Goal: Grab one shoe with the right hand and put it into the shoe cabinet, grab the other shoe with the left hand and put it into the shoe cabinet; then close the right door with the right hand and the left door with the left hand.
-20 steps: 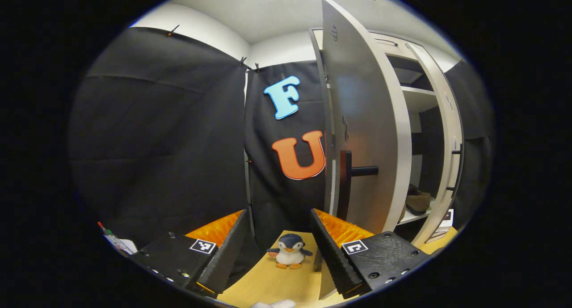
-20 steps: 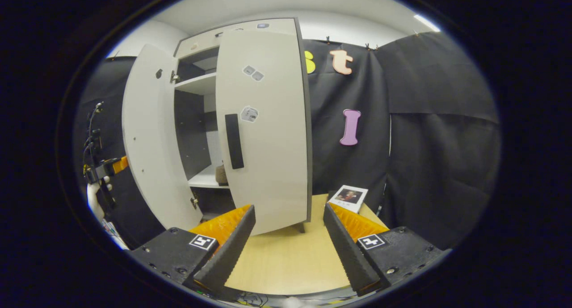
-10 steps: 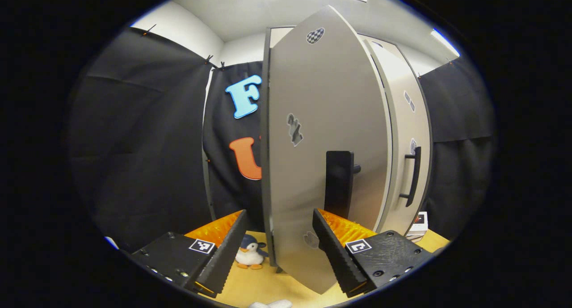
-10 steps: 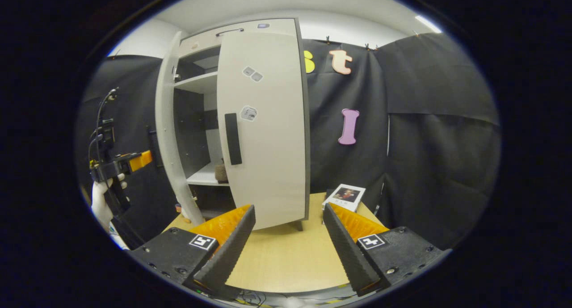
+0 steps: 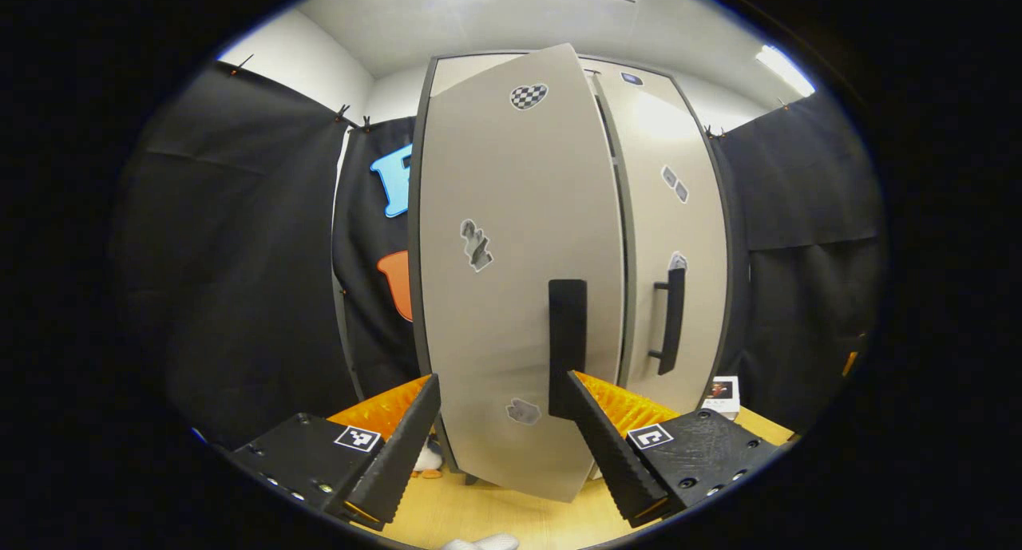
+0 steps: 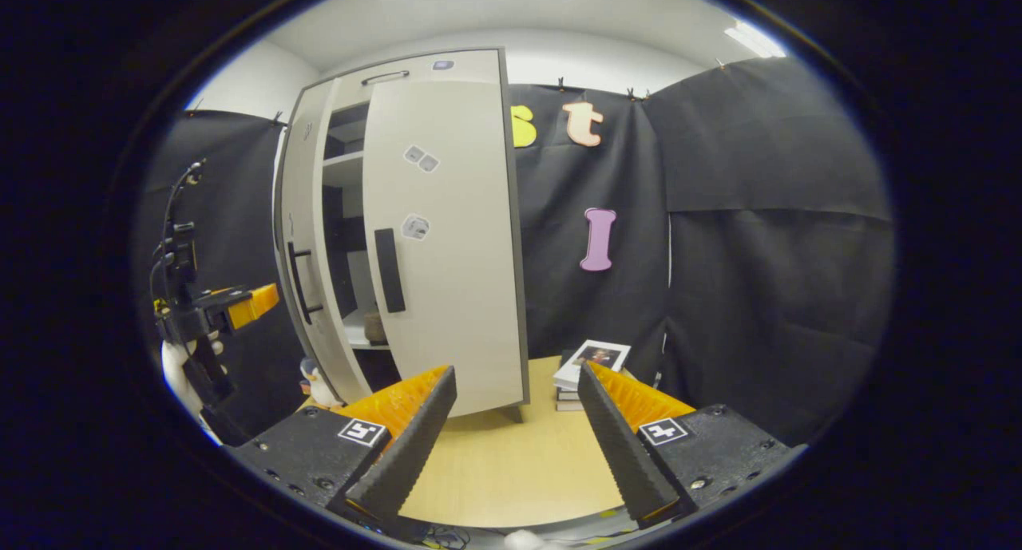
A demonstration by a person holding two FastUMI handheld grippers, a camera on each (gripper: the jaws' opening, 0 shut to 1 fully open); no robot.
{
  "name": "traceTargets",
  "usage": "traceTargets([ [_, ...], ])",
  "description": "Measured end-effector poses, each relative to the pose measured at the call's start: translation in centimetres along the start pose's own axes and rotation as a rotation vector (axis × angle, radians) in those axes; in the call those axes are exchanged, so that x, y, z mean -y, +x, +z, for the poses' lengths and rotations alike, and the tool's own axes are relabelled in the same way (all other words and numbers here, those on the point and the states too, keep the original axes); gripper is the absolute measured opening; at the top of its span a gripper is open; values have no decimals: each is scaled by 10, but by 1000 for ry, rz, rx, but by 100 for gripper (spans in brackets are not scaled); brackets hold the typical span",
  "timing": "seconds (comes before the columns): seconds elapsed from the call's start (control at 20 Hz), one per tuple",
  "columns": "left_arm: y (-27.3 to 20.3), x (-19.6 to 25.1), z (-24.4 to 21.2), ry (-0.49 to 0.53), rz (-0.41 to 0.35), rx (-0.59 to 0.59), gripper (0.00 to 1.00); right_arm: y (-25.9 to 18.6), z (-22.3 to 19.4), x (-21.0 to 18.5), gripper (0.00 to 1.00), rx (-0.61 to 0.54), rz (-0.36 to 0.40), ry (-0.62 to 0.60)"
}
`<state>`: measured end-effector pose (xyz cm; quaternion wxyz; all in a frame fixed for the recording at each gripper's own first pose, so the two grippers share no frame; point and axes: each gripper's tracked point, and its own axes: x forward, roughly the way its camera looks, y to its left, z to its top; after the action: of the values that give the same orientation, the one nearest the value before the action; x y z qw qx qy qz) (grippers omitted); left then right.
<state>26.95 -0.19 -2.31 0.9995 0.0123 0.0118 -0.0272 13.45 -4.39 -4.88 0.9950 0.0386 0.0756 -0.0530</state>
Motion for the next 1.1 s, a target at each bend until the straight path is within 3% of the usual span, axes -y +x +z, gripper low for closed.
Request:
traceTargets([
  [0.25,-72,17,10,-15,15,8,96,-27,20,7,100,45,53,-35],
  [0.65,-208,57,11,-15,76,-1,96,-102,17,36,100,52,158,-61],
  [0.85,-265,78,16,10,93,22,96,-136,14,59,100,64,157,-39],
  [1.05,-299,102,14,5,57,14,96,-161,17,72,100,88,147,-34],
  [1.1,-304,105,12,-4,48,7,100,-166,17,73,99,99,148,-34],
])
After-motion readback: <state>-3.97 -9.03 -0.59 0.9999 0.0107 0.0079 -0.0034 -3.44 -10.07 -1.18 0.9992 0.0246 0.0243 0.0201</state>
